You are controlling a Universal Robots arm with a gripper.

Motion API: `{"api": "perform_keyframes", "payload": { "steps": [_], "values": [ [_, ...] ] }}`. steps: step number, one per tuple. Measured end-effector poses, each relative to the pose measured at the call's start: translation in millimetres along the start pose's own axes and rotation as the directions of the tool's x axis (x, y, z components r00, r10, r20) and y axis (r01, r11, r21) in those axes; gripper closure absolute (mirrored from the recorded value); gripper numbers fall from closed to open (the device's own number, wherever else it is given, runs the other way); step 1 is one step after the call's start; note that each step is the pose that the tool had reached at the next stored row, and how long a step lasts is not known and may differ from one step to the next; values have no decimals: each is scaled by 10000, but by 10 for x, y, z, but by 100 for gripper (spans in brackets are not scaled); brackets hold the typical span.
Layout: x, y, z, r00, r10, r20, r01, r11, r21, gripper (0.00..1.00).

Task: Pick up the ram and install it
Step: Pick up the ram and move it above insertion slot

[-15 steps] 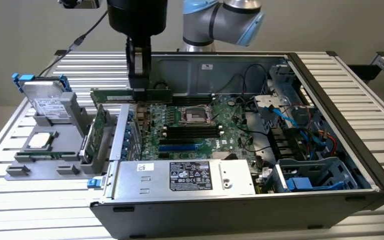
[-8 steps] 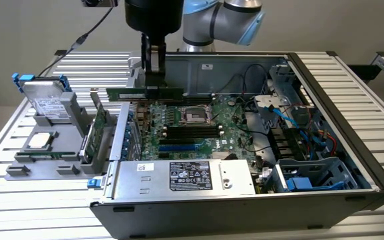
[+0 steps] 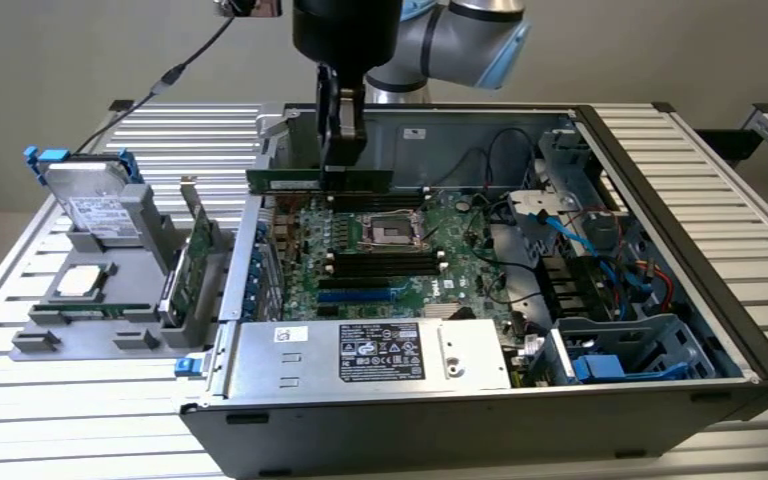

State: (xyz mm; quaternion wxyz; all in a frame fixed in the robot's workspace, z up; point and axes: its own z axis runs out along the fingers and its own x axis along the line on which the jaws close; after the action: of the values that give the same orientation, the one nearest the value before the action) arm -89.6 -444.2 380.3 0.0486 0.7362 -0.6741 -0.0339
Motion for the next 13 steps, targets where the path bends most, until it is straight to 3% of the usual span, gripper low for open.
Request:
{"api": "perform_keyframes", "payload": {
  "steps": [13],
  "values": [
    [-355,-424,183,10000,-1,0,1,10000,-12,86]
  ]
}}
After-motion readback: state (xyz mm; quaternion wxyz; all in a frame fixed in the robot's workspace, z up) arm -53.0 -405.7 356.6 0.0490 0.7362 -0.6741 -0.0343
